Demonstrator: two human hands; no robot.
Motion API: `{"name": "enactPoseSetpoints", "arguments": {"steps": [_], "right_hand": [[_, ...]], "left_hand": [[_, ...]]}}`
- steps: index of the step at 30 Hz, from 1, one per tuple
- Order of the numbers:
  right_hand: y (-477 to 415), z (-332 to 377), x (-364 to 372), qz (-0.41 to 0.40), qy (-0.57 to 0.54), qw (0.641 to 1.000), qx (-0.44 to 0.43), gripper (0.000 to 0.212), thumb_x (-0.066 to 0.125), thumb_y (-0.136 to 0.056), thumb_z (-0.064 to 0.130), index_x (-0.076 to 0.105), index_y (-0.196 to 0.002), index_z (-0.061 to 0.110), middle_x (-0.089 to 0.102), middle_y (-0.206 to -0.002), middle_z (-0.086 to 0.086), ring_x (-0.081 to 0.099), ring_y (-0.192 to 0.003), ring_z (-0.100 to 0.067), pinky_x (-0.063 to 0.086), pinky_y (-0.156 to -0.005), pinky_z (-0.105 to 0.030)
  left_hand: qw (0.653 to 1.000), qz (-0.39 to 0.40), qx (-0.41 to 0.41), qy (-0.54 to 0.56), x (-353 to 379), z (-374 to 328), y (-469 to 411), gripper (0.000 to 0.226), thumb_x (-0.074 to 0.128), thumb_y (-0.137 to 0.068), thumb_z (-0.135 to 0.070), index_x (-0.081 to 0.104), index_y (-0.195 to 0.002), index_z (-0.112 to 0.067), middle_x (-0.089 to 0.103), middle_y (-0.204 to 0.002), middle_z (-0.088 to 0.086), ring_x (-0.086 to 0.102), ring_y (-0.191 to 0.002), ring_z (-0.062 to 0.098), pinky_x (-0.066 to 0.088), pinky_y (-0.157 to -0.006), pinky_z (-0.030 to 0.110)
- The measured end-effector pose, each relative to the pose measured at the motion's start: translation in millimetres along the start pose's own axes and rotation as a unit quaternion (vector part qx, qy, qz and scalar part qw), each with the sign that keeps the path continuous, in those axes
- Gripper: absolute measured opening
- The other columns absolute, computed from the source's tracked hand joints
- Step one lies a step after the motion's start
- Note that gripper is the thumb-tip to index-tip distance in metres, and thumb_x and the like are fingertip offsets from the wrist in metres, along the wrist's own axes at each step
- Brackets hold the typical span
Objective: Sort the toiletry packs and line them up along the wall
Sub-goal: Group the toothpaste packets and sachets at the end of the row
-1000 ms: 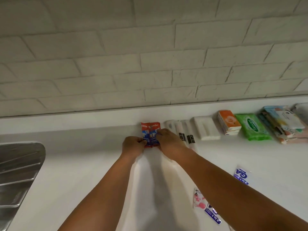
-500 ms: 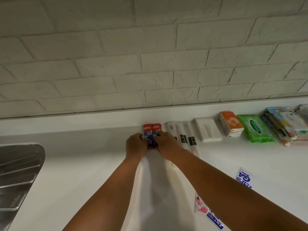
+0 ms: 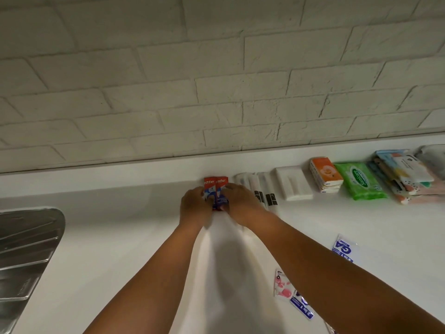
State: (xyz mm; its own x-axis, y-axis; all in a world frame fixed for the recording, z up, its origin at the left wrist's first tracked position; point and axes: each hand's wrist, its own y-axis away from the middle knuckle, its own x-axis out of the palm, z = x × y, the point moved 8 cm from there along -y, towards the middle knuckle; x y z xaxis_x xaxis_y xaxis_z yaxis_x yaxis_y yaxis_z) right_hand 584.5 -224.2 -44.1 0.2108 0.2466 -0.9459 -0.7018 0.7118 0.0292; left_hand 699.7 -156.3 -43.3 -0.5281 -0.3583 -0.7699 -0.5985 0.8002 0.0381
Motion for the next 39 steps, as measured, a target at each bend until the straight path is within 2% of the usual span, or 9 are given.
{"name": "enactPoseSetpoints", "arguments": {"steps": [6,9,13,17,20,26,32,35,39], "right_hand": [[73.6,-13.2,-47.6,-0.053,-0.090,0.994,-0.015,0.033,0.056,-0.095,0.026,0.063,-0.125,0.014,0.063,-0.126,-0.005,0.060,-0.112,-0.026,0.048,-0.095,-0.032],[115.2,-35.9,-57.1,-0.064,-0.108,0.992,0.008,0.032,0.060,-0.092,0.022,0.065,-0.123,0.015,0.064,-0.127,-0.006,0.059,-0.114,-0.026,0.047,-0.099,-0.035],[171.3,-66.7,-61.2,-0.087,-0.130,0.987,0.043,0.031,0.064,-0.091,0.022,0.066,-0.121,0.019,0.063,-0.128,0.001,0.058,-0.117,-0.019,0.042,-0.105,-0.028],[223.3,-93.6,-53.5,-0.080,-0.136,0.984,0.081,0.030,0.065,-0.091,0.023,0.066,-0.120,0.021,0.063,-0.126,0.003,0.057,-0.116,-0.016,0.042,-0.103,-0.026],[257.4,-109.4,-39.9,-0.052,-0.131,0.984,0.106,0.034,0.066,-0.090,0.028,0.064,-0.123,0.022,0.061,-0.129,0.004,0.056,-0.118,-0.015,0.042,-0.102,-0.026],[310.2,-134.3,-13.5,0.019,-0.092,0.988,0.122,0.045,0.073,-0.081,0.037,0.062,-0.123,0.026,0.058,-0.123,0.009,0.048,-0.116,-0.012,0.037,-0.089,-0.018],[337.9,-158.0,-10.7,-0.018,-0.075,0.988,0.134,0.033,0.067,-0.088,0.025,0.063,-0.121,0.024,0.056,-0.123,0.009,0.045,-0.117,-0.015,0.035,-0.088,-0.016],[343.2,-165.1,-7.8,-0.032,-0.090,0.985,0.145,0.034,0.066,-0.087,0.019,0.064,-0.121,0.019,0.056,-0.124,0.006,0.047,-0.116,-0.016,0.034,-0.089,-0.014],[344.9,-173.7,-6.5,-0.042,-0.113,0.977,0.174,0.047,0.068,-0.087,0.021,0.056,-0.132,0.020,0.051,-0.129,0.003,0.044,-0.120,-0.018,0.042,-0.097,-0.022]], "left_hand": [[0.998,-0.008,0.065,0.024,-6.7,-36.3,55.1,0.028,0.062,-0.094,-0.021,0.069,-0.120,-0.013,0.068,-0.117,0.006,0.065,-0.104,0.024,0.039,-0.082,0.019],[0.992,0.003,0.103,0.070,1.6,-55.8,91.1,0.023,0.068,-0.091,-0.018,0.071,-0.112,-0.012,0.071,-0.110,0.002,0.066,-0.090,0.017,0.044,-0.078,0.019],[0.989,0.031,0.130,0.071,26.0,-73.0,136.0,0.026,0.070,-0.091,-0.026,0.070,-0.116,-0.018,0.067,-0.112,-0.005,0.063,-0.085,0.008,0.041,-0.072,0.006],[0.985,0.080,0.141,0.056,61.8,-86.5,178.5,0.027,0.069,-0.092,-0.028,0.070,-0.117,-0.021,0.065,-0.115,-0.007,0.062,-0.093,0.009,0.052,-0.086,0.022],[0.979,0.120,0.165,0.020,89.5,-91.5,203.8,0.026,0.068,-0.091,-0.029,0.070,-0.115,-0.021,0.065,-0.114,-0.005,0.061,-0.098,0.013,0.052,-0.091,0.031],[0.957,0.183,0.224,-0.037,131.4,-99.7,251.4,0.033,0.072,-0.084,-0.040,0.069,-0.115,-0.027,0.062,-0.108,-0.009,0.056,-0.104,0.012,0.040,-0.087,0.017],[0.933,0.230,0.261,-0.088,163.1,-111.9,289.9,0.056,0.074,-0.080,-0.052,0.062,-0.126,-0.023,0.052,-0.119,-0.006,0.047,-0.114,0.014,0.040,-0.094,0.022],[0.928,0.226,0.263,-0.139,169.6,-117.2,291.9,0.056,0.074,-0.078,-0.054,0.063,-0.124,-0.023,0.053,-0.117,-0.004,0.048,-0.112,0.018,0.041,-0.095,0.029],[0.918,0.230,0.255,-0.199,174.0,-124.0,289.1,0.052,0.076,-0.073,-0.055,0.064,-0.116,-0.027,0.061,-0.111,-0.004,0.052,-0.106,0.021,0.044,-0.091,0.035]]}}
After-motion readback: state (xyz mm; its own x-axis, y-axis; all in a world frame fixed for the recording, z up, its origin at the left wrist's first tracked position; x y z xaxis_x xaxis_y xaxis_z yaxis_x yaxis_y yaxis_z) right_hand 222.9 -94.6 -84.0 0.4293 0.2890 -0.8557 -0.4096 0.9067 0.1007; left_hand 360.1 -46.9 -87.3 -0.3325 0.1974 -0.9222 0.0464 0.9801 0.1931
